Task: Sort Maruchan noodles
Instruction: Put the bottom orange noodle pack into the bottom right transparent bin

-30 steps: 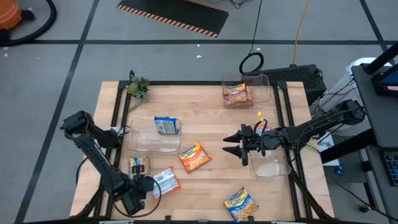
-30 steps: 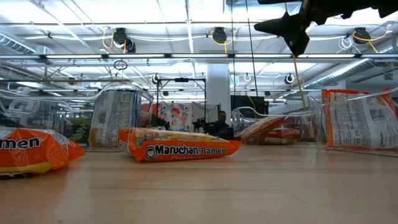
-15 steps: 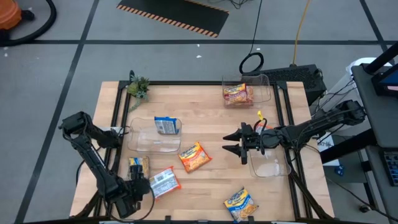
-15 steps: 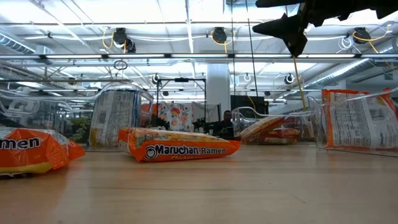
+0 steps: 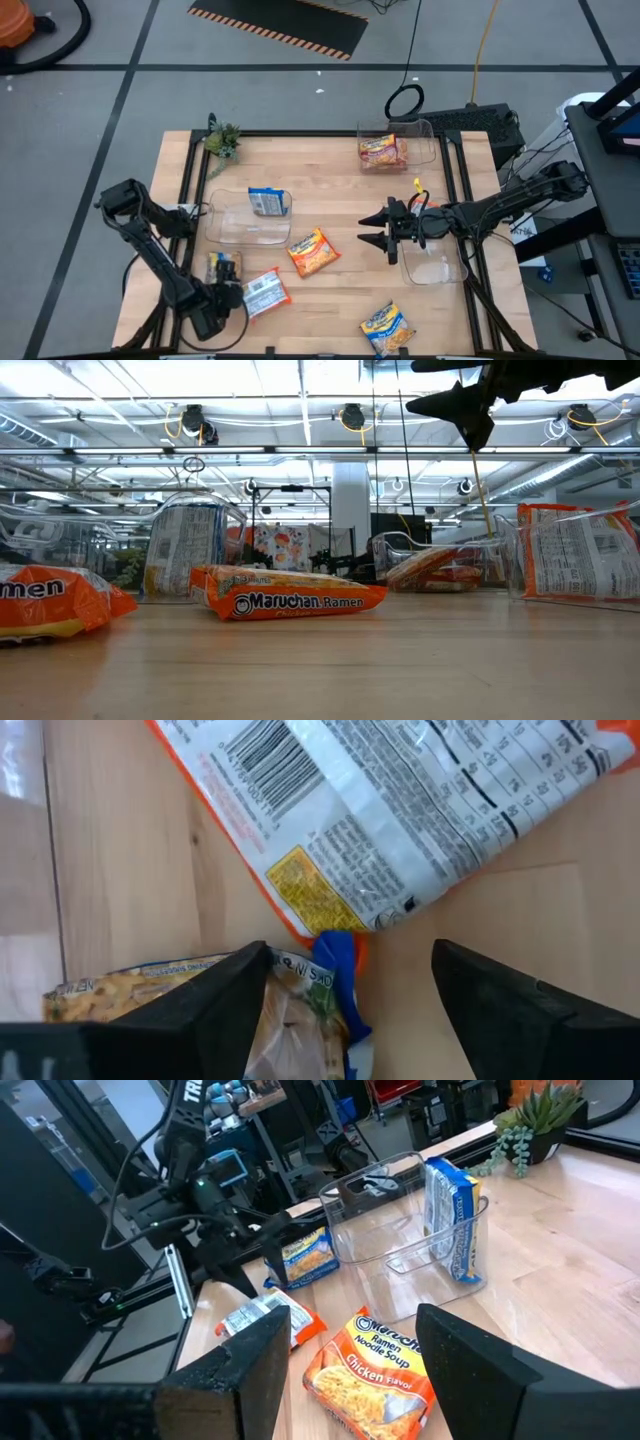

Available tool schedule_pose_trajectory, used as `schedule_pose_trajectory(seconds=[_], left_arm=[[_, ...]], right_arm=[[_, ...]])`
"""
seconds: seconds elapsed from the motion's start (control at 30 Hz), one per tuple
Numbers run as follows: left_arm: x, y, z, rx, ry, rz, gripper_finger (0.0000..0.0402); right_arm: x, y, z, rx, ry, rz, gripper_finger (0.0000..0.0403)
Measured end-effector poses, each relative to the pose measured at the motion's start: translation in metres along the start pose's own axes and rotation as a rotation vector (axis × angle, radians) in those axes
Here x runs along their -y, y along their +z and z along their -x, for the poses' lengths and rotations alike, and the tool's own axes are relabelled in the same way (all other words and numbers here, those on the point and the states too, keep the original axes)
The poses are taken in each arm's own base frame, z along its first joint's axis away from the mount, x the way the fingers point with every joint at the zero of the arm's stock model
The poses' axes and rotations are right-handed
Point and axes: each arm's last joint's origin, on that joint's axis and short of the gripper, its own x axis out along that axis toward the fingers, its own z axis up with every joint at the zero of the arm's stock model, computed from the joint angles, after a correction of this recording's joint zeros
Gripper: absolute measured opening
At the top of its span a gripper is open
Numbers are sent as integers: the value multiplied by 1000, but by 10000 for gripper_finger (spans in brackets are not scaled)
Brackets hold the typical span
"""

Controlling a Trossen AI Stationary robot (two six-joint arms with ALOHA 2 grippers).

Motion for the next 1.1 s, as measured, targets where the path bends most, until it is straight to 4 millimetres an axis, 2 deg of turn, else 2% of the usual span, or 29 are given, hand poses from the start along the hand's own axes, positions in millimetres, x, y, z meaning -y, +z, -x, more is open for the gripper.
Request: schedule_pose_trajectory(seconds=[0.3,0.7,1.1], left_arm=[[-13,3,-13,16,29,-33,273],[-21,32,-23,171,11,-91,273],[-22,47,-24,254,-37,-148,273]], right_arm=[[0,0,0,0,-1,-1,210],[0,0,0,0,-2,1,210],[0,0,0,0,-3,9,210]])
